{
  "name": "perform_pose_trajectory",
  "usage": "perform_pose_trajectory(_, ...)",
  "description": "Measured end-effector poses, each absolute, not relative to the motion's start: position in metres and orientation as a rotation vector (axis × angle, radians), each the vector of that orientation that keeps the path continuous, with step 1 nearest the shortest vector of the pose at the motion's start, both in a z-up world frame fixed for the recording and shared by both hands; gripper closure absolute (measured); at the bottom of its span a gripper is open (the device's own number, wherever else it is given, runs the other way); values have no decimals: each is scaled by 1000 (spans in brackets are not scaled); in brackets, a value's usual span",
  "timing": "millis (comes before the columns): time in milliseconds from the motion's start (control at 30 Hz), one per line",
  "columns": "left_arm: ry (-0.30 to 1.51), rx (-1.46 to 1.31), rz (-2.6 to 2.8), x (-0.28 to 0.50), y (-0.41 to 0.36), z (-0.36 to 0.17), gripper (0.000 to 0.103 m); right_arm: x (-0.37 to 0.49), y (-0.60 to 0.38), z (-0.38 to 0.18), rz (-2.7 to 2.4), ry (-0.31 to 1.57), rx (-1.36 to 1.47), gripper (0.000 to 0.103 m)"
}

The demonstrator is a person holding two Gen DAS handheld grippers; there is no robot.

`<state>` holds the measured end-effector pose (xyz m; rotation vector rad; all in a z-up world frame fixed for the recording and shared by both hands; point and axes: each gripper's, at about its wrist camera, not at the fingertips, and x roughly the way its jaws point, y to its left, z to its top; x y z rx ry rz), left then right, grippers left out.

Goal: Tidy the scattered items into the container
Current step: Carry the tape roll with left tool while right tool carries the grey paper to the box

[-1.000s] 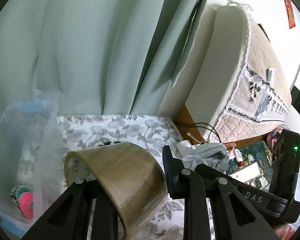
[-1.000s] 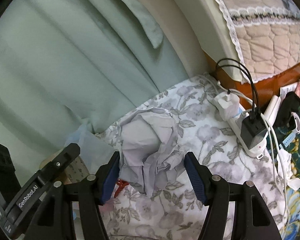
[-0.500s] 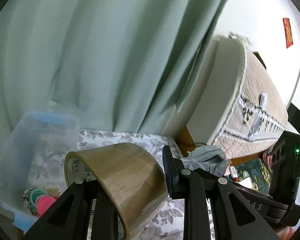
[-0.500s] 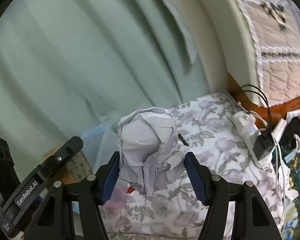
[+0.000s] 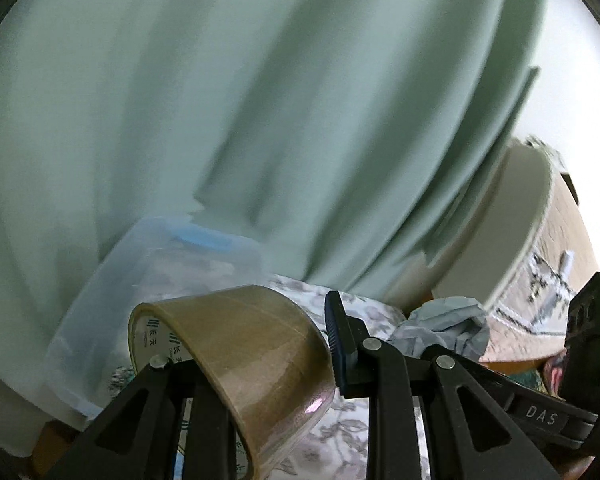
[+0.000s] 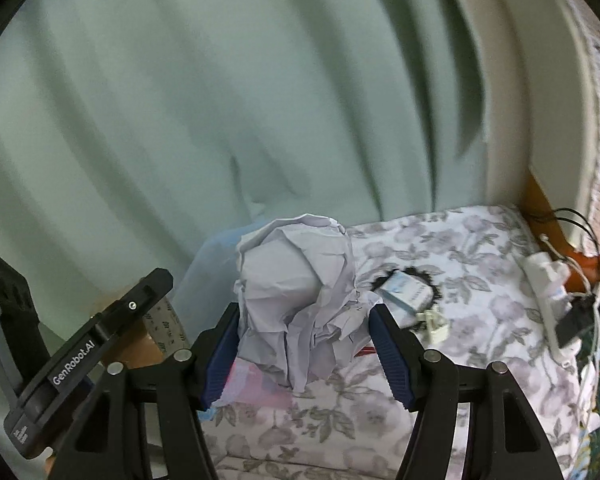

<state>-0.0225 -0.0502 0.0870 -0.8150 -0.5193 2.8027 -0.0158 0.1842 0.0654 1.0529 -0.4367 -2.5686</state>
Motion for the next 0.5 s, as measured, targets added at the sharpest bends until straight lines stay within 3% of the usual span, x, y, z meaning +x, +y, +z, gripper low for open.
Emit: perform_pose_trajectory(500,-673,-896,2862,-30,-111,57,79,-39,111,54,-2458,-259,1095,36)
